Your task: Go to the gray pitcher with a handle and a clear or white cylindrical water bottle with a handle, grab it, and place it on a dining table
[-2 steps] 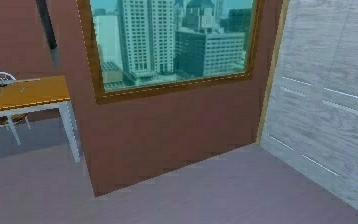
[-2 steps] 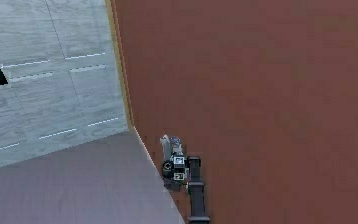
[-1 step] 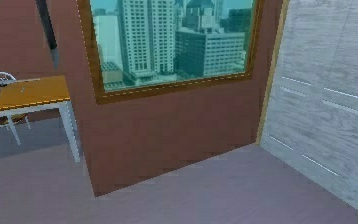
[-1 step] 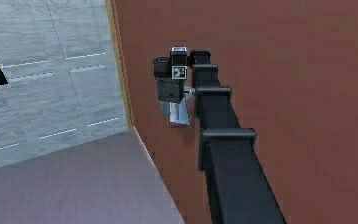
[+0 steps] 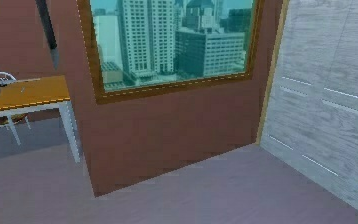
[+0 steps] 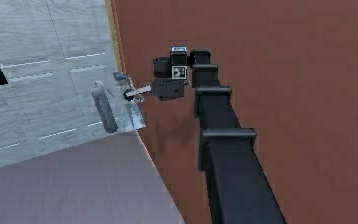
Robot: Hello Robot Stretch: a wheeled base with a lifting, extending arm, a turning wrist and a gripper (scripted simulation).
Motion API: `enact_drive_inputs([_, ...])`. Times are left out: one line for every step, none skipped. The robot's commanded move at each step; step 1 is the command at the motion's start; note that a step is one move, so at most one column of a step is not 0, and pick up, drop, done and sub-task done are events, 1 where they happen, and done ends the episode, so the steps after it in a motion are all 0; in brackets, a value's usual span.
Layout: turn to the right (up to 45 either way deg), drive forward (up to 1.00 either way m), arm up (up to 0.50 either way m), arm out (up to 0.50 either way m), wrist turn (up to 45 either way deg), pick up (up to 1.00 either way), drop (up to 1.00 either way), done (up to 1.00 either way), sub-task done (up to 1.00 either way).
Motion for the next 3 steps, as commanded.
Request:
enact_drive_inputs([0.0, 0.00, 0.00, 0.00, -45.0, 0.00, 0.00, 0.00, 0.00])
enact_drive_inputs([0.0, 0.00, 0.00, 0.00, -45.0, 0.00, 0.00, 0.00, 0.00])
enact_drive_inputs([0.0, 0.00, 0.00, 0.00, -12.0, 0.00, 0.00, 0.00, 0.00])
